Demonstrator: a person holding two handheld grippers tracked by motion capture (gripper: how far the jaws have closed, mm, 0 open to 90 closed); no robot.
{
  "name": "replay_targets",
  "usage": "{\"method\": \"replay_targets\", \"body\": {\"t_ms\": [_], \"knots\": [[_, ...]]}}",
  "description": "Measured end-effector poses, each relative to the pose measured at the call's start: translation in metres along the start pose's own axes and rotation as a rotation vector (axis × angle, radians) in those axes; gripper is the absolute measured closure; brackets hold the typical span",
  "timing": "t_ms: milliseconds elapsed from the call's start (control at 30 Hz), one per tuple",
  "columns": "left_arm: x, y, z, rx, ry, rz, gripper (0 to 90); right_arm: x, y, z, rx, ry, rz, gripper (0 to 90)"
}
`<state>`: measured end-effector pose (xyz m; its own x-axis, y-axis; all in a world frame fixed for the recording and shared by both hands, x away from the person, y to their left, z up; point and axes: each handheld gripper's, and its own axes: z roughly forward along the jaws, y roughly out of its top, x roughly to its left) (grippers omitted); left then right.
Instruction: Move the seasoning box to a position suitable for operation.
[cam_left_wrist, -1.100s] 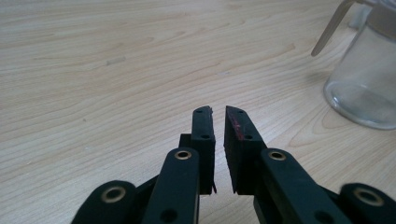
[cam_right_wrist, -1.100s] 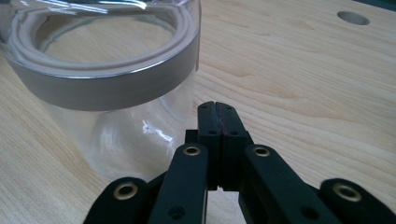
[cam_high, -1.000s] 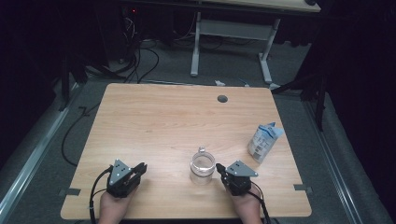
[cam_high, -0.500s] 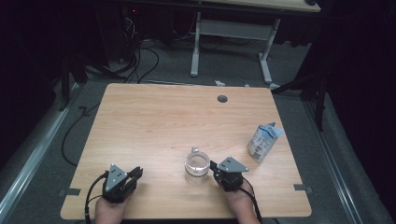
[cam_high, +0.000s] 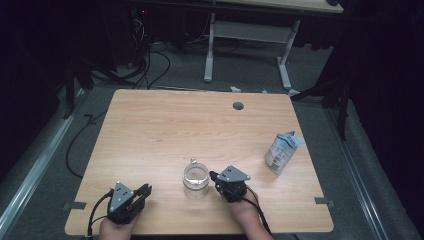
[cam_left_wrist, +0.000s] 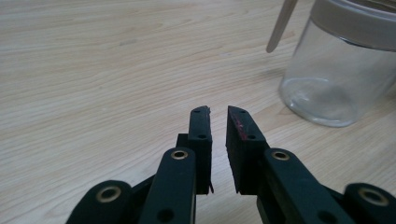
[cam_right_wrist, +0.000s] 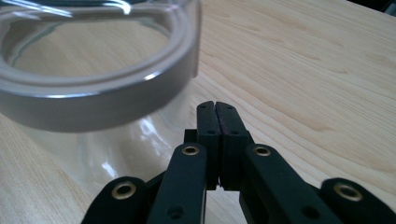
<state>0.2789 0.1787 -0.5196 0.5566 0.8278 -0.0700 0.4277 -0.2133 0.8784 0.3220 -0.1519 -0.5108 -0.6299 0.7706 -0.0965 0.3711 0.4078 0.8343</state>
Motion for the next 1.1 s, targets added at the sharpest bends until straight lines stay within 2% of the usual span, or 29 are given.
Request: {"method": "replay_targets", "body": {"t_ms": [67, 167, 300, 467, 533, 633, 733, 900, 933, 967, 1000, 1100], "knots": [[-0.004, 0.005, 0.005, 0.021, -0.016, -0.001, 82.0, -0.005, -0.003, -0.007, -0.003, -0.011, 0.014, 89.4], [-0.011, 0.010, 0.013, 0.006, -0.038, 0.012, 83.4, -0.014, -0.014, -0.021, -0.002, -0.038, 0.049, 89.0], [-0.020, 0.014, 0.025, 0.009, -0.049, 0.031, 86.0, -0.020, -0.022, -0.030, 0.001, -0.055, 0.073, 88.9], [-0.029, 0.021, 0.040, 0.011, -0.068, 0.027, 87.6, -0.027, -0.029, -0.042, -0.005, -0.080, 0.112, 88.4], [-0.030, 0.025, 0.050, 0.013, -0.053, 0.027, 88.1, -0.028, -0.031, -0.044, -0.004, -0.087, 0.112, 88.5], [-0.032, 0.030, 0.064, 0.018, -0.056, 0.016, 89.4, -0.028, -0.034, -0.046, 0.007, -0.089, 0.114, 88.4], [-0.036, 0.031, 0.075, 0.036, -0.061, 0.026, 89.8, -0.029, -0.035, -0.048, 0.005, -0.092, 0.114, 88.1], [-0.044, 0.031, 0.077, 0.040, -0.084, 0.030, 89.9, -0.028, -0.037, -0.048, 0.009, -0.097, 0.115, 87.4], [-0.075, 0.036, 0.098, -0.301, -0.080, -0.402, 89.9, -0.028, -0.036, -0.048, 0.009, -0.096, 0.114, 87.4], [-0.077, 0.036, 0.098, -0.305, -0.074, -0.401, 90.0, -0.028, -0.036, -0.047, 0.010, -0.095, 0.114, 86.9], [-0.048, 0.031, 0.075, 0.041, -0.086, 0.039, 89.9, -0.028, -0.036, -0.047, 0.011, -0.093, 0.111, 86.9], [-0.051, 0.029, 0.072, 0.041, -0.091, 0.041, 90.0, -0.027, -0.036, -0.048, 0.011, -0.097, 0.111, 86.9]]}}
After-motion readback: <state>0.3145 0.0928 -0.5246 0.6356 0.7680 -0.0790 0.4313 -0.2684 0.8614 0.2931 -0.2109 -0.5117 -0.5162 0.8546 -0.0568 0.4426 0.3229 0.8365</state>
